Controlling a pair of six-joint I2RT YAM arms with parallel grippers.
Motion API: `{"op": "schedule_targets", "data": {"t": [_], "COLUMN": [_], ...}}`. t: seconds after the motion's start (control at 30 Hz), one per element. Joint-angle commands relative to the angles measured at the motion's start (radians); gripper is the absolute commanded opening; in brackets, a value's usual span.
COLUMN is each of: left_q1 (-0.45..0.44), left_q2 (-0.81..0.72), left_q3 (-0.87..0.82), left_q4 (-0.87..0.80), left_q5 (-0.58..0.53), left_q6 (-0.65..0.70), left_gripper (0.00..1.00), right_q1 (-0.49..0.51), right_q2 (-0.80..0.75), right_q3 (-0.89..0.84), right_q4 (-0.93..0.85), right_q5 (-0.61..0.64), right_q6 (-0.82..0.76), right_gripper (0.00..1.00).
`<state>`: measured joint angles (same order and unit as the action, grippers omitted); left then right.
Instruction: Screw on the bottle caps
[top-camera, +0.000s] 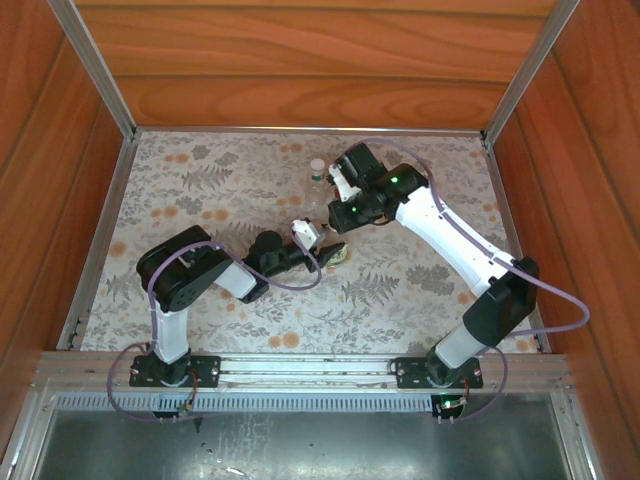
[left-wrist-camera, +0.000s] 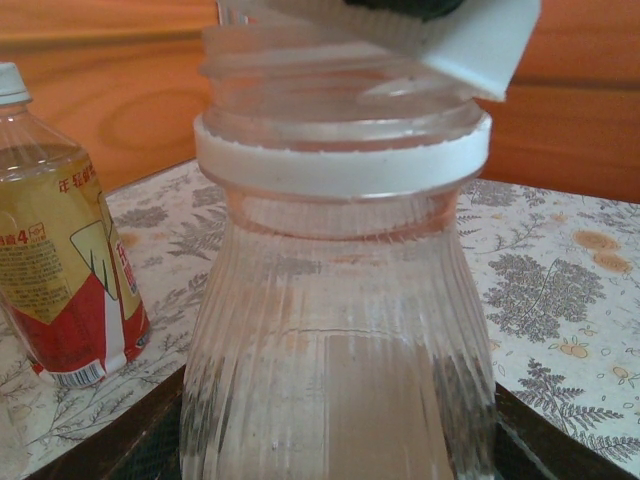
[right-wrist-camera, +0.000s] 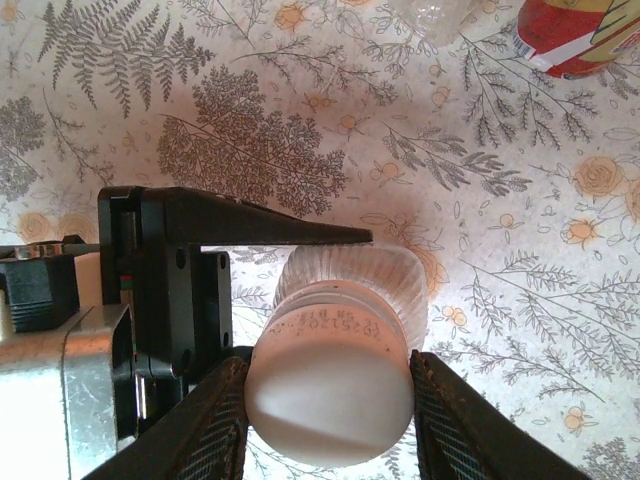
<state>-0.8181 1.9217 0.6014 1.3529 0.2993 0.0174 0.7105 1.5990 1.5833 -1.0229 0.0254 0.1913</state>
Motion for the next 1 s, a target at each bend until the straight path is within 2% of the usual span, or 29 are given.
{"op": "schedule_targets", "data": {"t": [0.0, 0.43, 0.7, 0.83, 0.97], "left_q1": [-0.004, -0.004, -0.004, -0.002, -0.002], "left_q2": [0.041, 0.047, 0.051, 0.05, 0.047], "left_q3": [0.006, 0.008, 0.008, 0.009, 0.008], "left_q4": [-0.078, -0.079, -0.078, -0.079, -0.079], "left_q5": [0.041, 0.046, 0.042, 0.043, 0.043], "left_q6": [-0.022, -0.021, -0.034, -0.036, -0.036], "left_gripper": [0.54, 0.54, 0.53, 0.54, 0.54], "right_q1": [0.014, 0.028, 0.055, 0.055, 0.055], "right_q2": [0.03, 0.166, 0.166, 0.135, 0.086], "right_q3": [0.058, 0.179, 0.178, 0.164, 0.153], "right_q4": [-0.075, -0.211, -0.217, -0.185, -0.138], "right_q5": [0.023, 0.035, 0.079, 0.097, 0.095], "right_q6": [-0.018, -0.042, -0.04, -0.026, -0.02], "right_gripper": [0.44, 0.41, 0.41, 0.44, 0.57]}}
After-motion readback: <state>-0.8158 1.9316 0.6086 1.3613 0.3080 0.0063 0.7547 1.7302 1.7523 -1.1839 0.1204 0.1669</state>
